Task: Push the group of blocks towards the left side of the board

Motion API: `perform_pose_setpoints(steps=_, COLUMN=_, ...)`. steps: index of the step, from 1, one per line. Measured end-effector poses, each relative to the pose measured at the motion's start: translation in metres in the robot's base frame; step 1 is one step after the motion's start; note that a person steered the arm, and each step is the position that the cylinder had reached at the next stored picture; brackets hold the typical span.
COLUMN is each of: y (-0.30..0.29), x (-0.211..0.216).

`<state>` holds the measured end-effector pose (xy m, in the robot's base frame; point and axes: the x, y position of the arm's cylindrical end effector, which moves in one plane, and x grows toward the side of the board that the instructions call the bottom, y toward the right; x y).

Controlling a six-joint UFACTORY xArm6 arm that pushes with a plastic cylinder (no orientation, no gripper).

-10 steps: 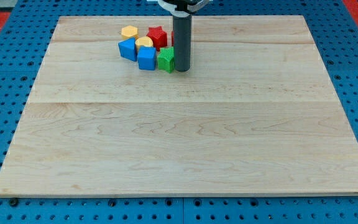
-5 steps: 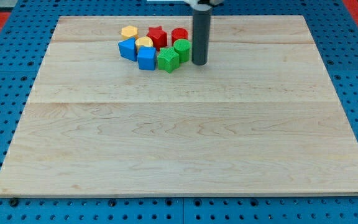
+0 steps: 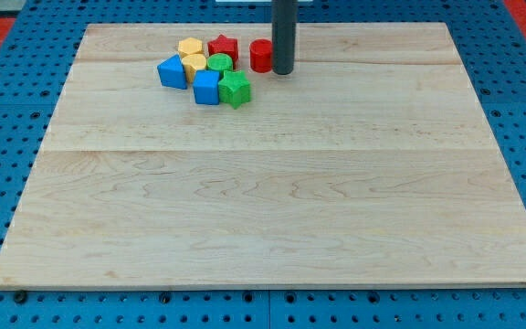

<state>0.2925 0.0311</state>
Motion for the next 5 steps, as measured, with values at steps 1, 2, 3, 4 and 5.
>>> perform_pose_setpoints(steps=1, y=0.038, x=-0.009)
perform_pose_setpoints(steps=2, y=0.056, x=-0.027)
perform_pose_setpoints(steps=3, y=0.060, x=-0.046)
perform_pose_setpoints(steps=4, y=0.063, x=-0.060)
perform_pose_setpoints(steps=5, y=0.014, x=-0.063)
